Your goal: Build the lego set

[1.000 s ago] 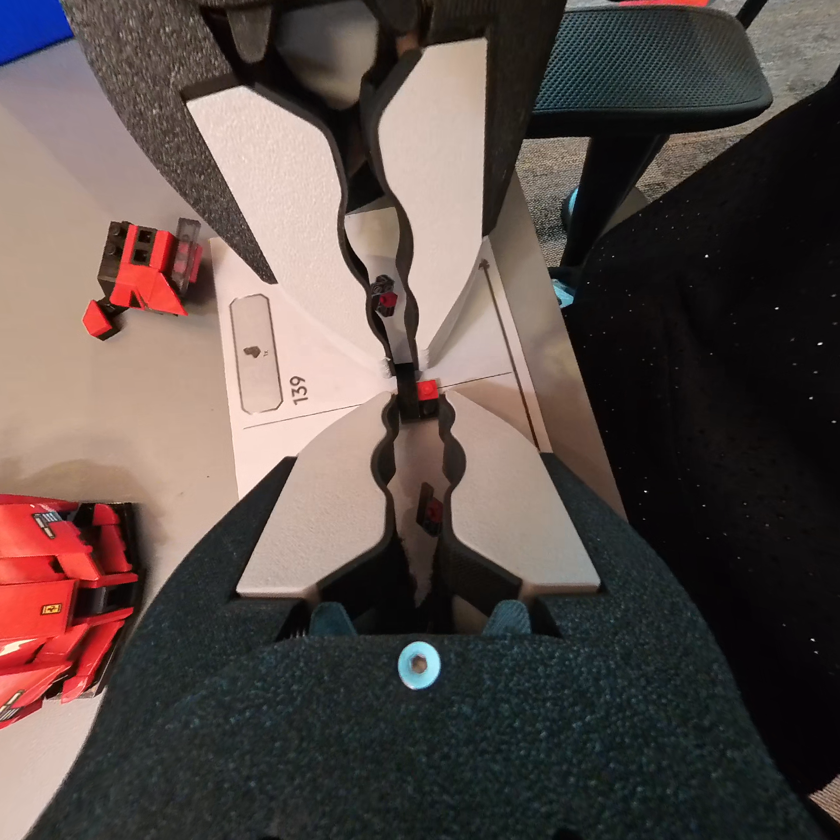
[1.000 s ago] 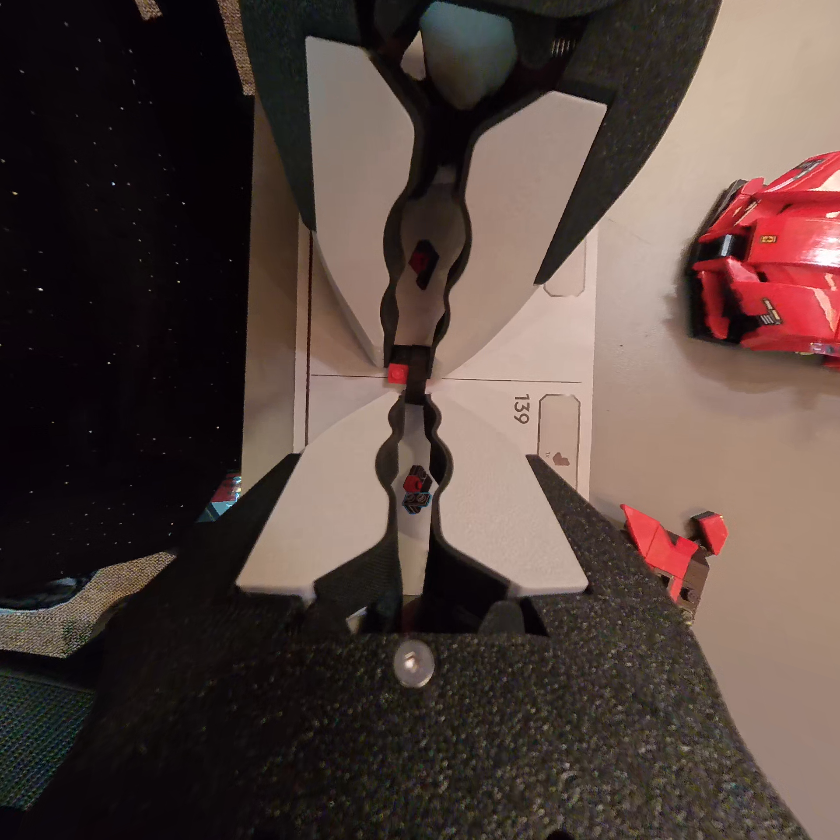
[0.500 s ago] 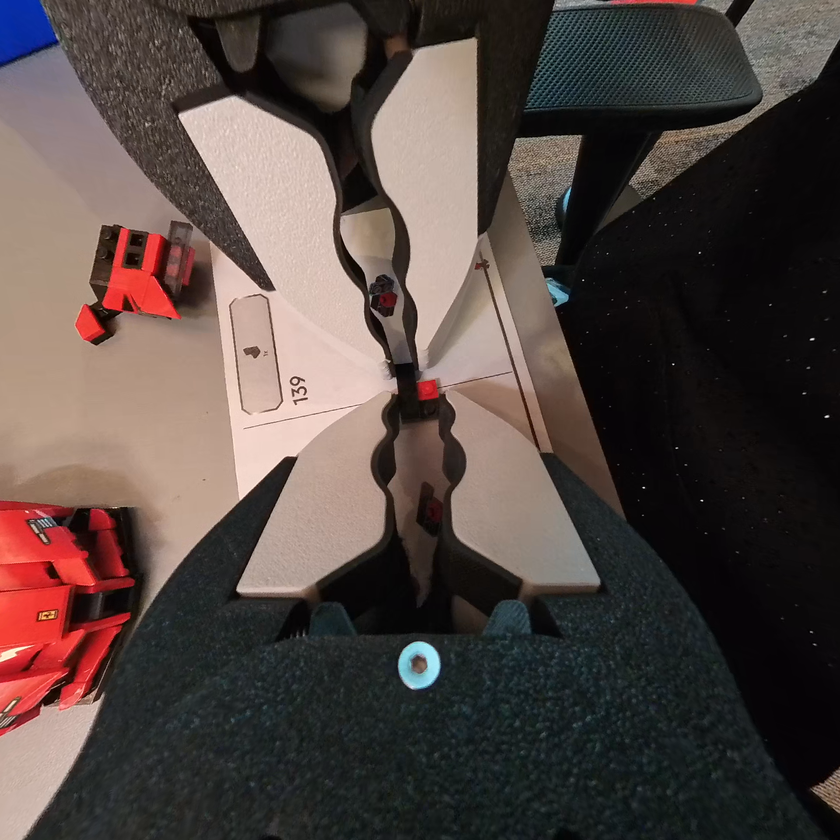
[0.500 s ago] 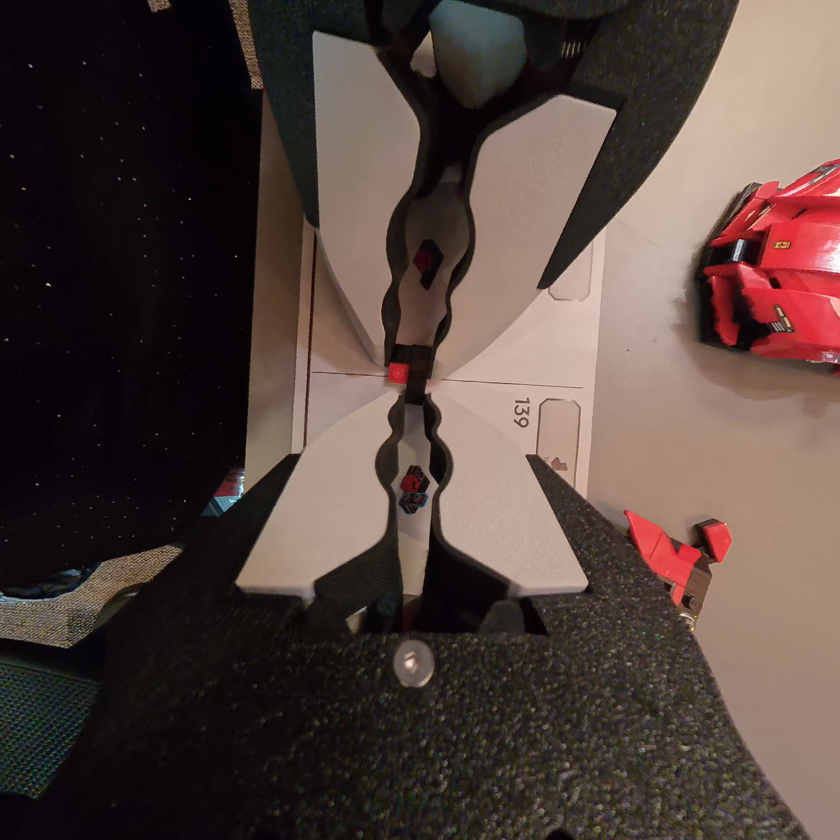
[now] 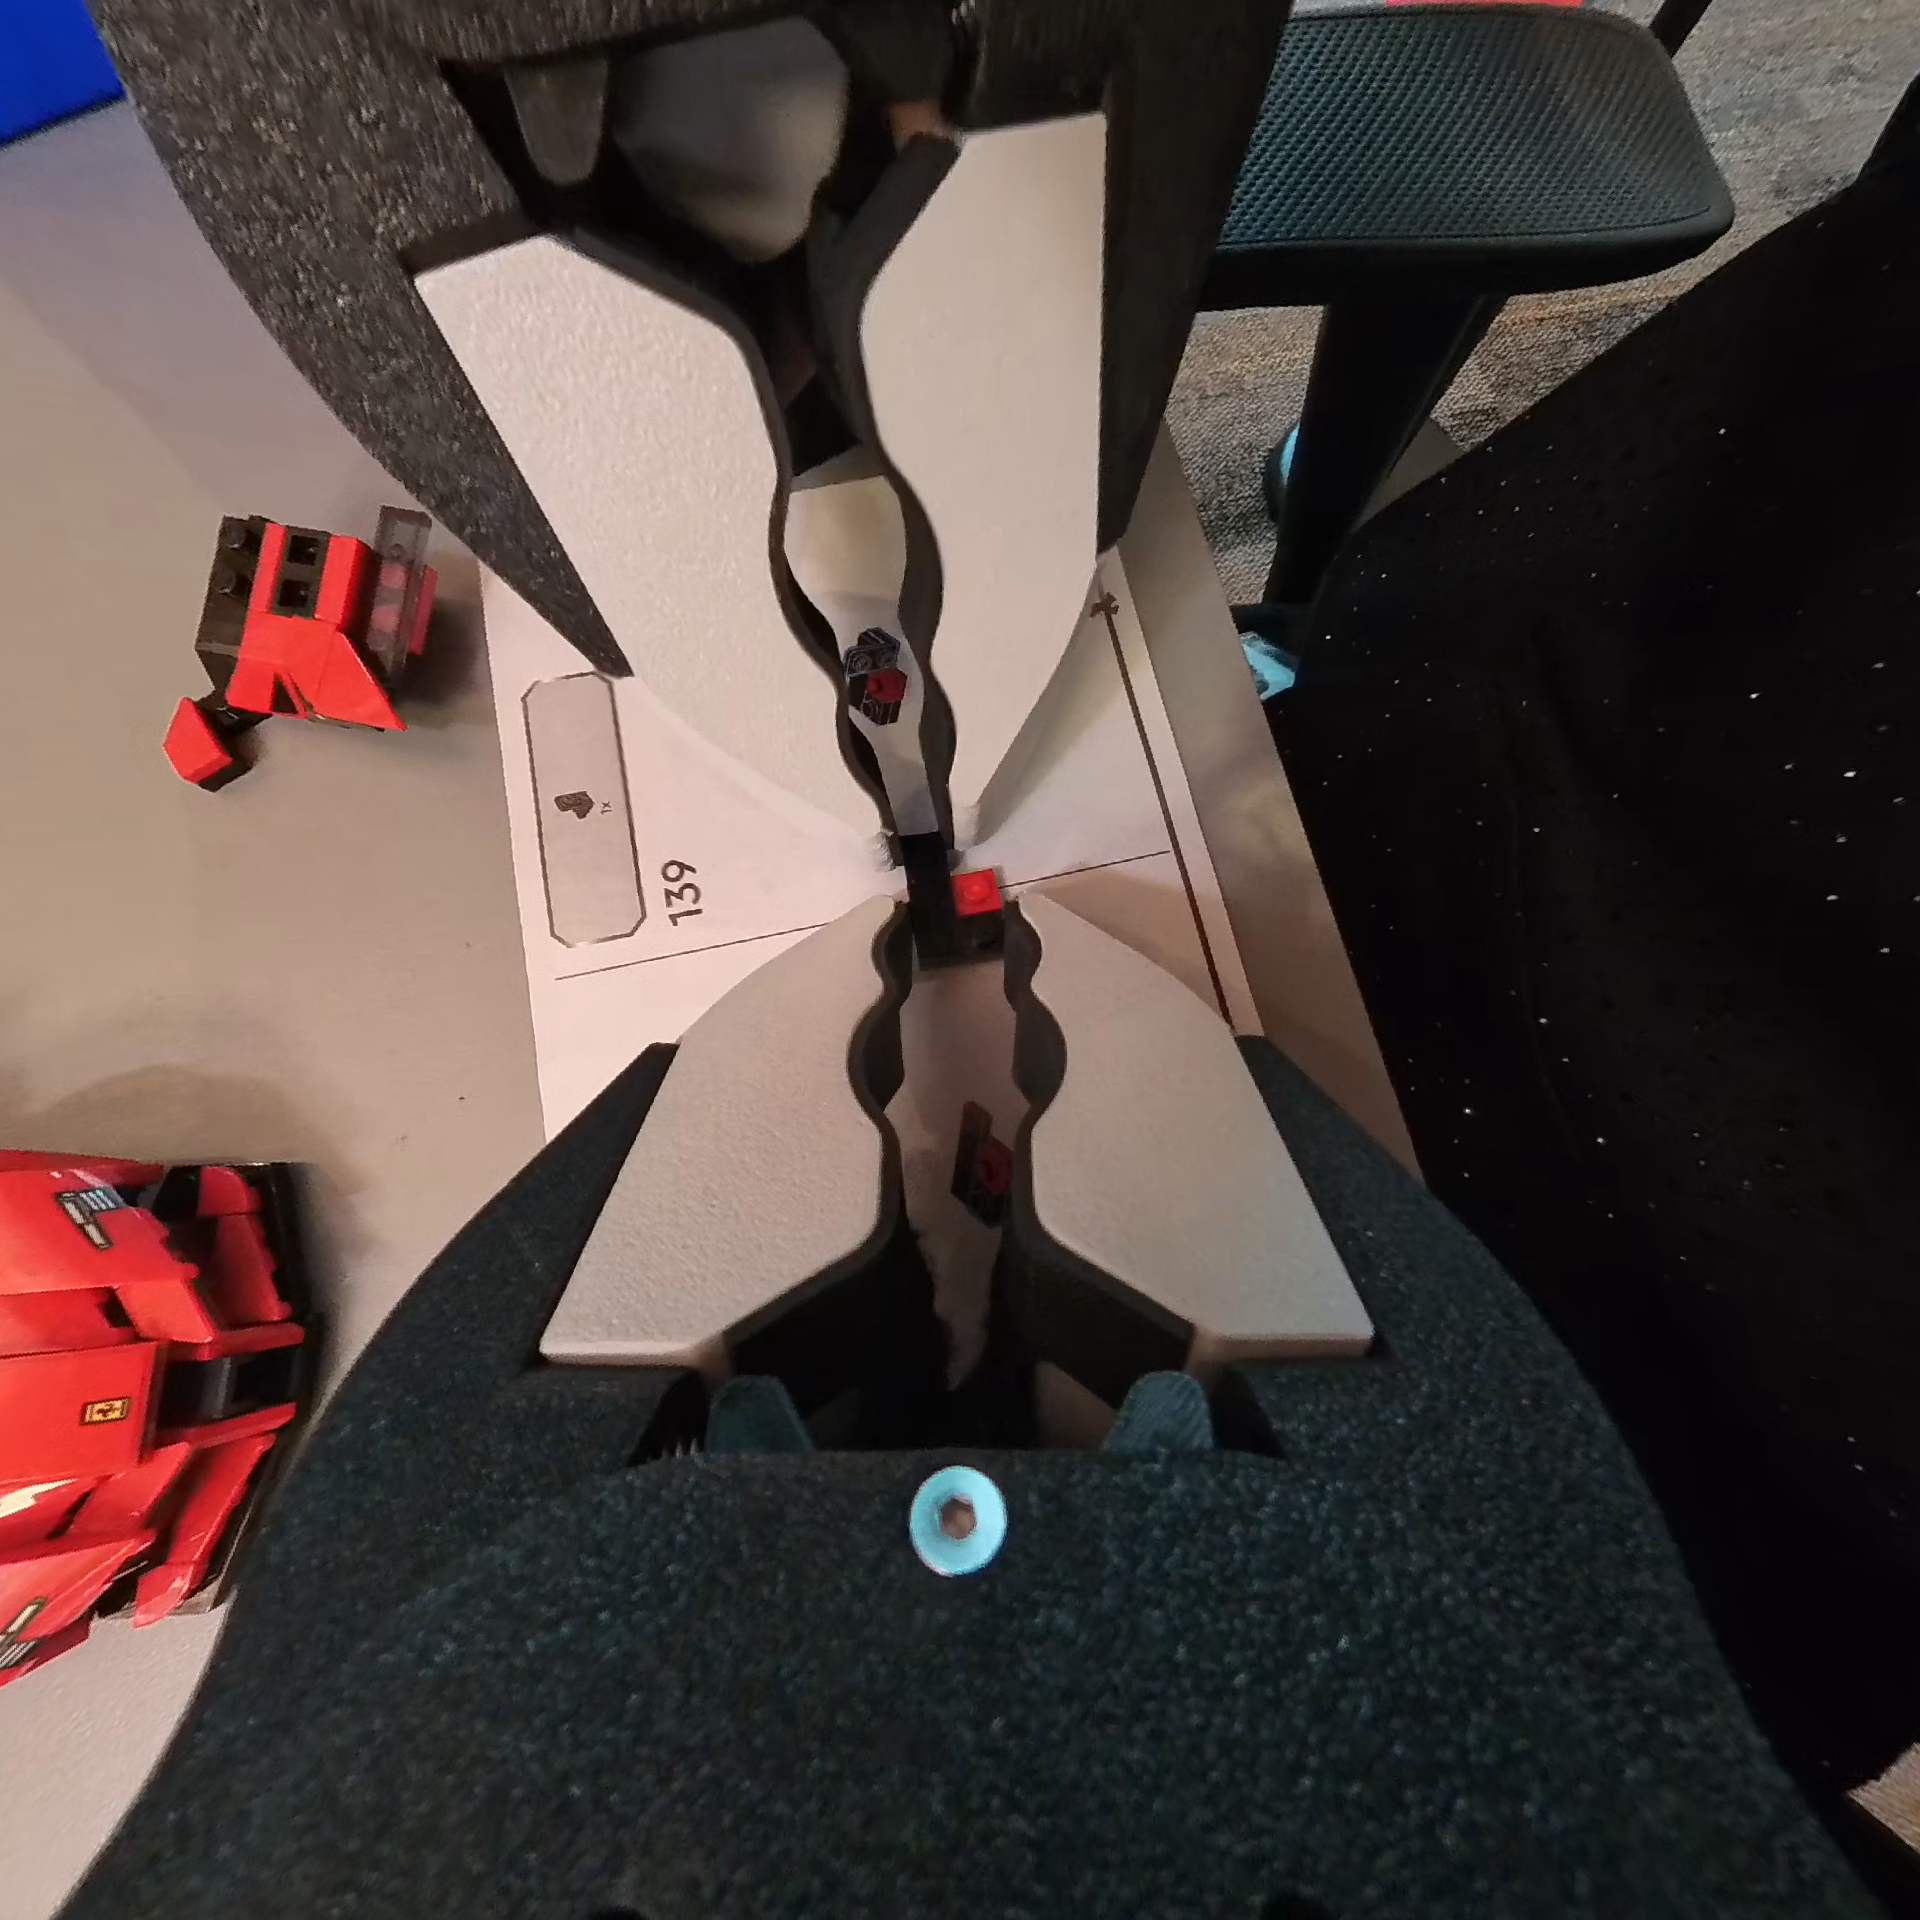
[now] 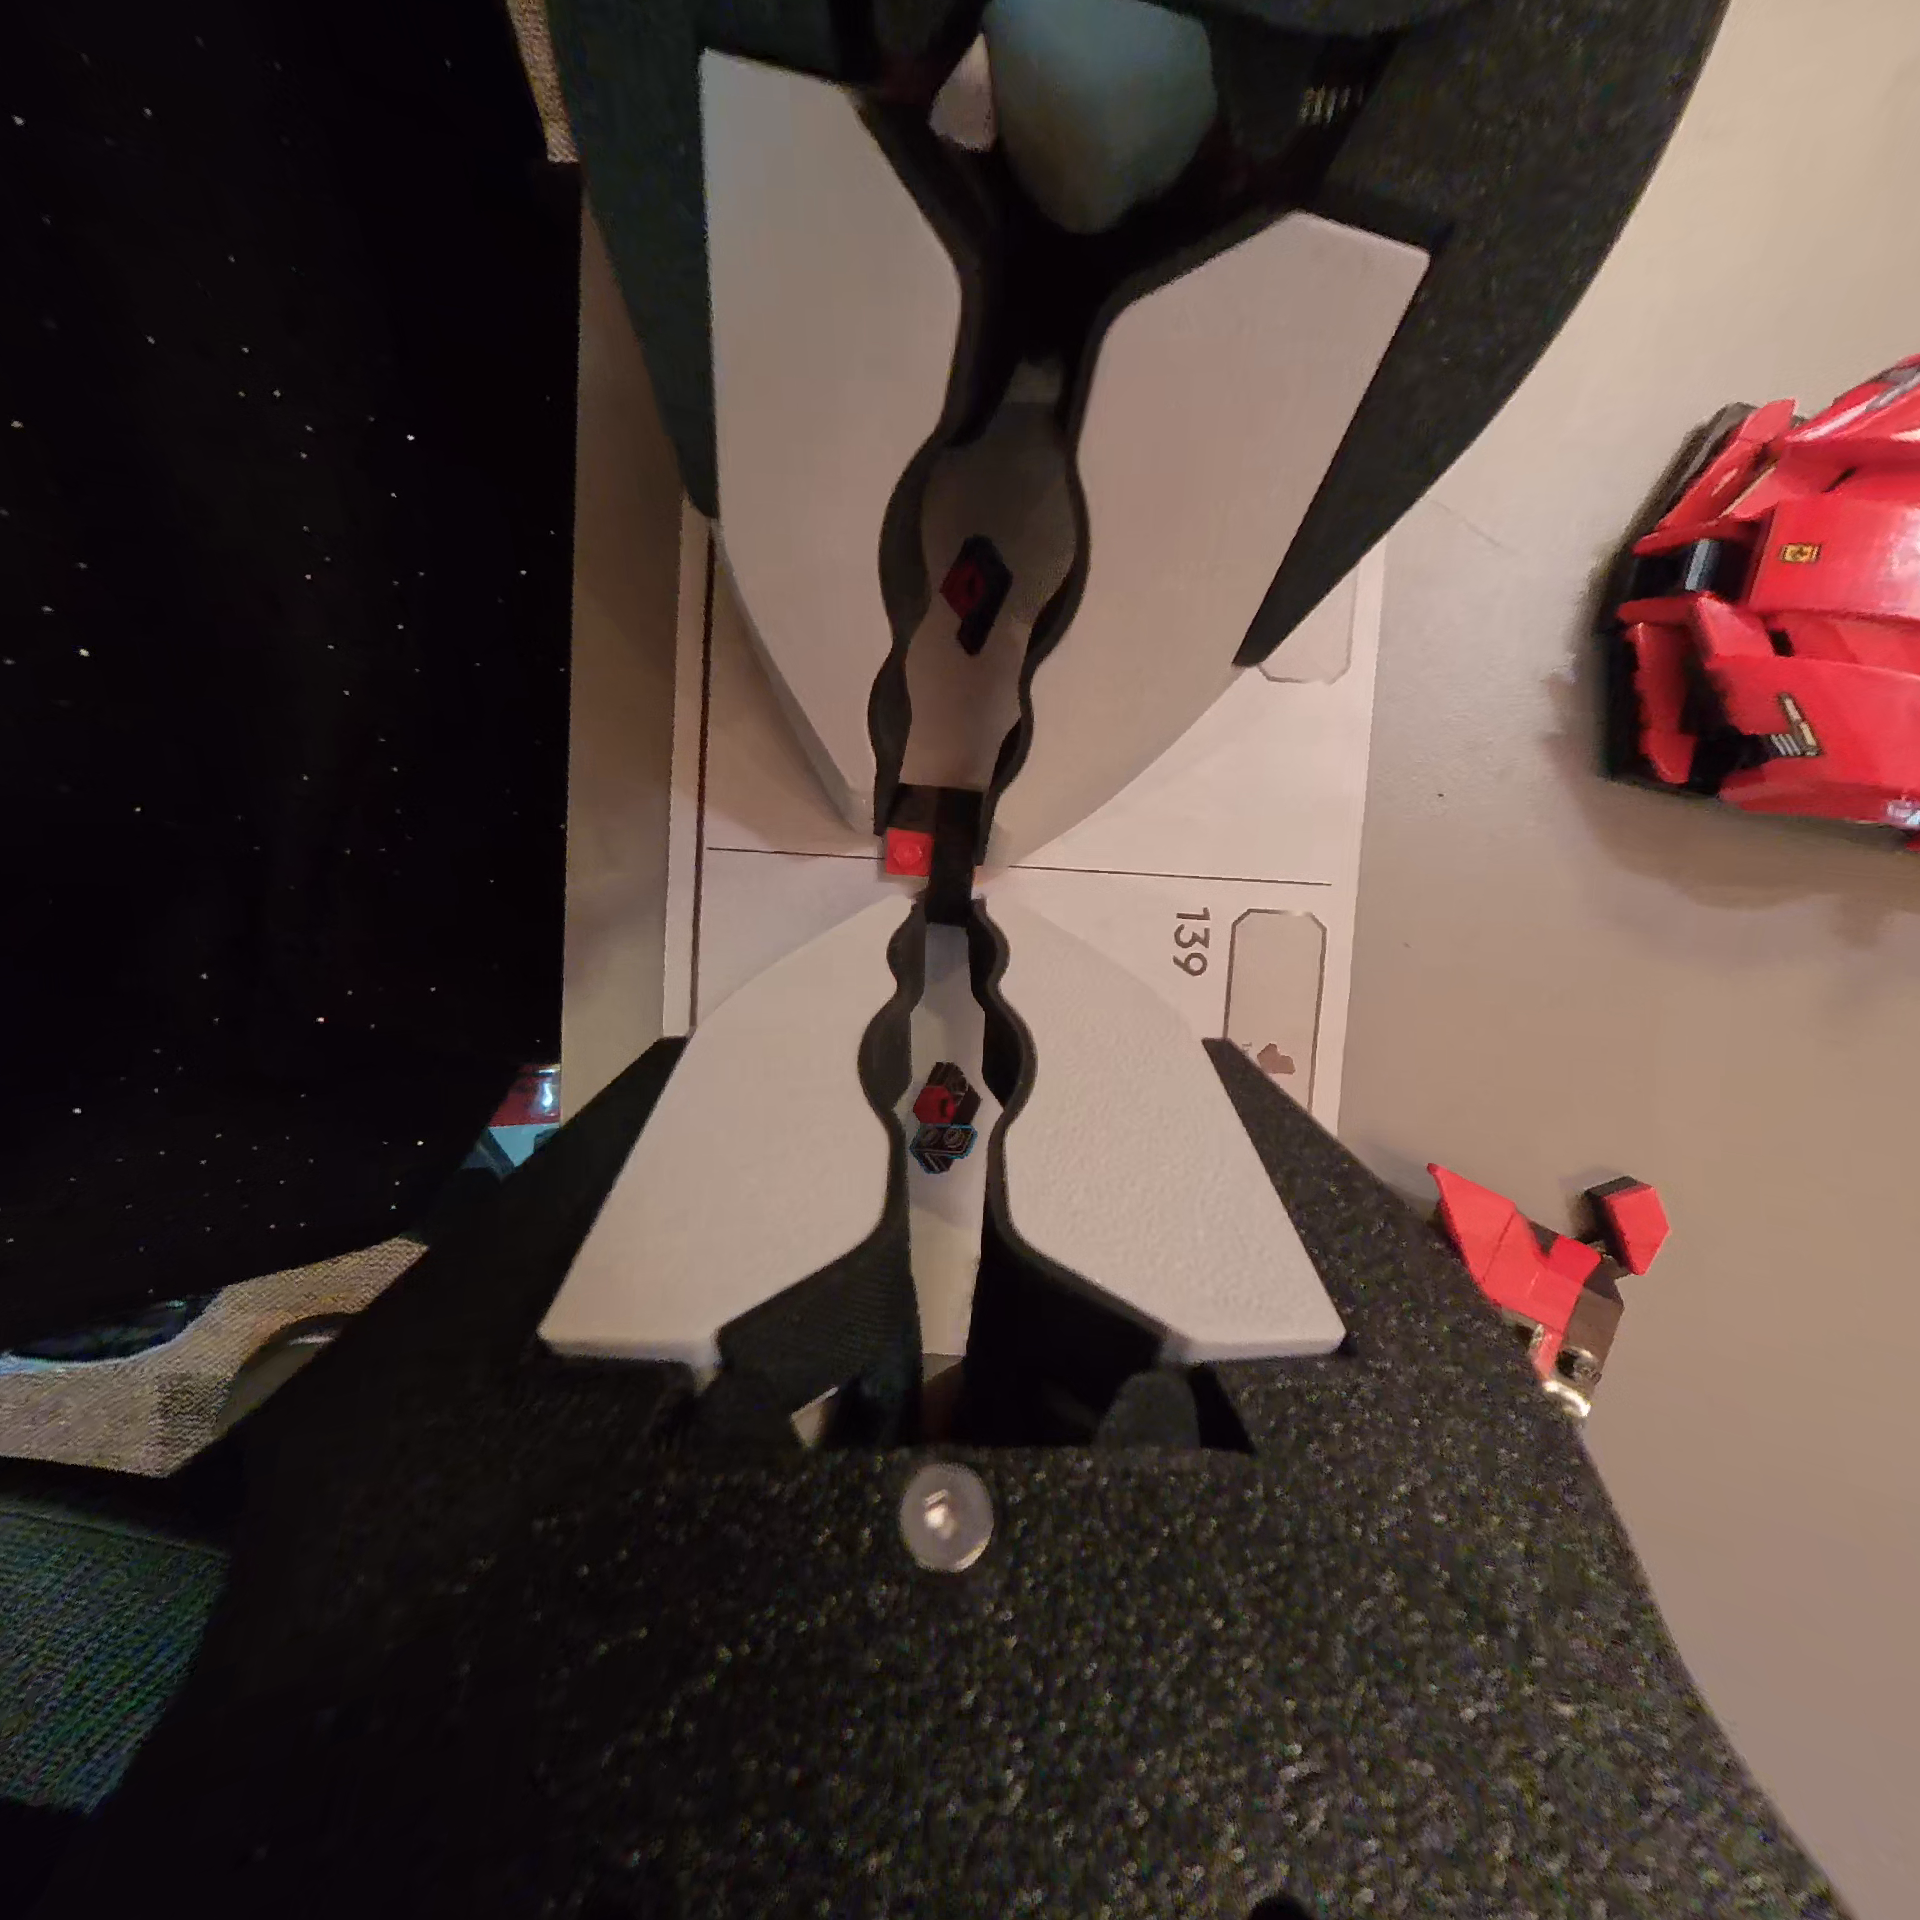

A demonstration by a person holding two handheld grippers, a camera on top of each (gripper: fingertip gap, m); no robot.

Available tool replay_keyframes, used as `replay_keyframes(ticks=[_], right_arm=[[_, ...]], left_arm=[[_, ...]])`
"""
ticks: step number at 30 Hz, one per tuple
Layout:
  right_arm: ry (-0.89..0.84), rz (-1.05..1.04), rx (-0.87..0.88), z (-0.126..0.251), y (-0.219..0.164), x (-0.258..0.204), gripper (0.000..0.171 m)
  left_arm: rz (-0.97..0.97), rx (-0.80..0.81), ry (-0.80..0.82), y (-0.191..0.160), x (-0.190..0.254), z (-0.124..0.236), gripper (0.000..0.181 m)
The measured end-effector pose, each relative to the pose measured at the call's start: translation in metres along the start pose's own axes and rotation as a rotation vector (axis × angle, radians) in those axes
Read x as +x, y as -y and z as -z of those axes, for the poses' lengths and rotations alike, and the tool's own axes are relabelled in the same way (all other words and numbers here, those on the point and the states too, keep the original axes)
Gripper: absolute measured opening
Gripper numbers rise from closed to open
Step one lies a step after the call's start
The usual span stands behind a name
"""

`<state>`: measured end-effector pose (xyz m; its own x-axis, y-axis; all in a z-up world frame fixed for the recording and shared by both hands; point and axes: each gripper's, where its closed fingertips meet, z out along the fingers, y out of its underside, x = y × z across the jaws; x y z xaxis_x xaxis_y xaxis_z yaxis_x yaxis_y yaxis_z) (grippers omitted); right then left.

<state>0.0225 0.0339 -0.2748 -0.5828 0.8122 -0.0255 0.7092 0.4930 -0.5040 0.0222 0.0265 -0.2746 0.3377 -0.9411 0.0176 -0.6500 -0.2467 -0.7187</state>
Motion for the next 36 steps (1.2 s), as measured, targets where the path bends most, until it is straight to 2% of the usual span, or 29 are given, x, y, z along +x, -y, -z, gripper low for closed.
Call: replay_keyframes(ticks=[1,3,5,9,13,16,18,21,24,30,36], right_arm=[[-0.002,-0.016,-0.006,0.0,-0.001,0.0,0.008],[0.008,-0.051,-0.01,0.0,-0.001,-0.001,0.009],[0.028,-0.08,-0.005,0.001,-0.001,-0.005,0.017],[-0.012,-0.111,0.008,0.007,-0.006,-0.002,0.021],[-0.026,-0.136,0.092,0.008,0.003,-0.004,0.022],[-0.078,-0.094,0.079,0.004,0.001,0.001,0.018],[-0.055,-0.094,0.092,0.002,0.003,0.0,0.014],[-0.058,-0.064,0.076,0.001,0.001,0.003,0.008],[-0.071,-0.042,0.048,0.005,0.002,0.011,0.008],[-0.043,-0.012,-0.016,0.004,0.008,0.019,0.008],[-0.065,-0.046,-0.017,0.012,0.016,0.023,0.019]], left_arm=[[-0.002,-0.006,0.007,0.0,0.0,0.0,0.018],[-0.002,-0.02,0.024,-0.001,-0.001,0.003,0.035],[0.004,-0.006,0.024,0.0,0.002,0.009,0.039],[0.046,0.026,0.089,-0.003,0.002,0.037,0.044],[0.147,0.154,0.292,-0.012,-0.012,0.097,0.042],[0.258,0.239,0.537,-0.034,-0.029,0.154,0.04],[0.317,0.292,0.668,-0.051,-0.03,0.188,0.039],[0.373,0.324,0.749,-0.071,-0.019,0.218,0.038],[0.43,0.309,0.766,-0.088,-0.006,0.225,0.034],[0.489,0.255,0.68,-0.114,0.014,0.203,0.032],[0.513,0.267,0.694,-0.126,0.024,0.207,0.027]])
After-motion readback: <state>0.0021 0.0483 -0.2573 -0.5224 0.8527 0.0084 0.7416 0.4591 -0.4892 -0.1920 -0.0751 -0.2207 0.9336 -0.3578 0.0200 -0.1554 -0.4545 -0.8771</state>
